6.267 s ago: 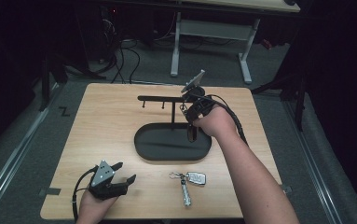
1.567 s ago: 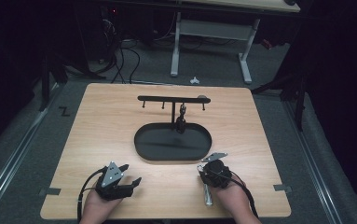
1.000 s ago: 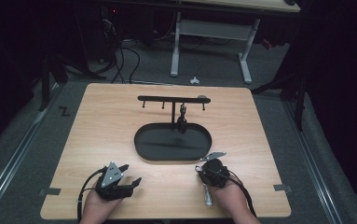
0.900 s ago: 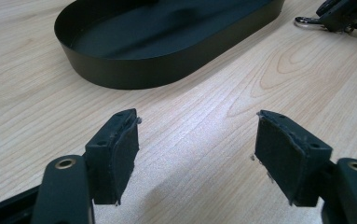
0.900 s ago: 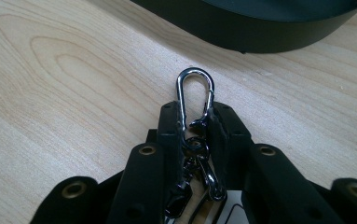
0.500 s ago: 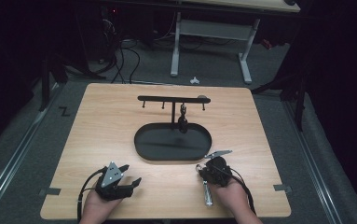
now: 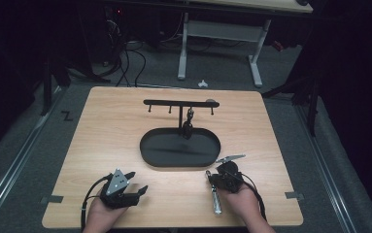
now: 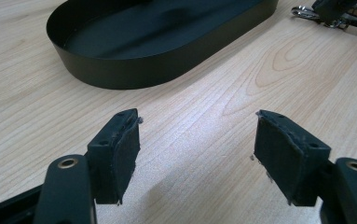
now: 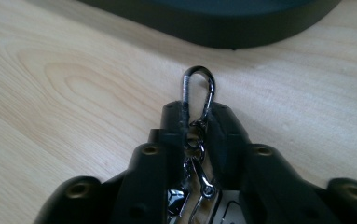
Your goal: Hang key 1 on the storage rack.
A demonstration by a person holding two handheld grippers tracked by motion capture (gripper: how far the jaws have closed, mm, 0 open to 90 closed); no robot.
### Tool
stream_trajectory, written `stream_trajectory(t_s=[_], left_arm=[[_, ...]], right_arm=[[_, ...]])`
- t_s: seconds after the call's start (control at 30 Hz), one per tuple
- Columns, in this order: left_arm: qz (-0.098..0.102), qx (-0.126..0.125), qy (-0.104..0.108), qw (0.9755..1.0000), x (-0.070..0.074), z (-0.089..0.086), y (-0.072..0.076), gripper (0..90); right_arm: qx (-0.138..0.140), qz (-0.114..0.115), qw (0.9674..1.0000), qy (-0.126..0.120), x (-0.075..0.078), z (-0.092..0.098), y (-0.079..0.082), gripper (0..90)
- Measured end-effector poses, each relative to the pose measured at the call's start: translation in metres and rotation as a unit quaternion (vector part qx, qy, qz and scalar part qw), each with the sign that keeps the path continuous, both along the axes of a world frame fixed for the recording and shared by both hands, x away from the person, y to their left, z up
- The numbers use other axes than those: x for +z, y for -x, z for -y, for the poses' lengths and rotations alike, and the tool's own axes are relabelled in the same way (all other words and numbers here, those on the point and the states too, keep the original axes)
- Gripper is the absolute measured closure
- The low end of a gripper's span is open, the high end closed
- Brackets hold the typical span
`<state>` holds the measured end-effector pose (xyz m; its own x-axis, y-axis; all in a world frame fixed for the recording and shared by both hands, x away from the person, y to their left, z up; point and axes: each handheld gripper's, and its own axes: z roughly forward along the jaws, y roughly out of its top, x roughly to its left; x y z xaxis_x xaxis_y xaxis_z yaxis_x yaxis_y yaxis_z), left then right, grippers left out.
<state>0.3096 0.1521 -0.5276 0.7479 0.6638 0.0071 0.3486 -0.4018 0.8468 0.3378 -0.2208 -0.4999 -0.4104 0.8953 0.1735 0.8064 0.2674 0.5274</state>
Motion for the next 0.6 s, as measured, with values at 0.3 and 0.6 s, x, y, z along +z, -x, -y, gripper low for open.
stream_trajectory(t_s=[0.3,0.6], left_arm=[[0.000,-0.002,-0.001,1.0000,0.000,0.001,0.000,31.4],[0.004,-0.004,-0.003,1.0000,0.001,0.001,0.000,31.4]], right_arm=[[0.005,0.004,0.9990,0.045,0.002,-0.004,0.000,86.4],[0.049,-0.015,0.9915,0.120,0.006,-0.023,-0.005,85.4]])
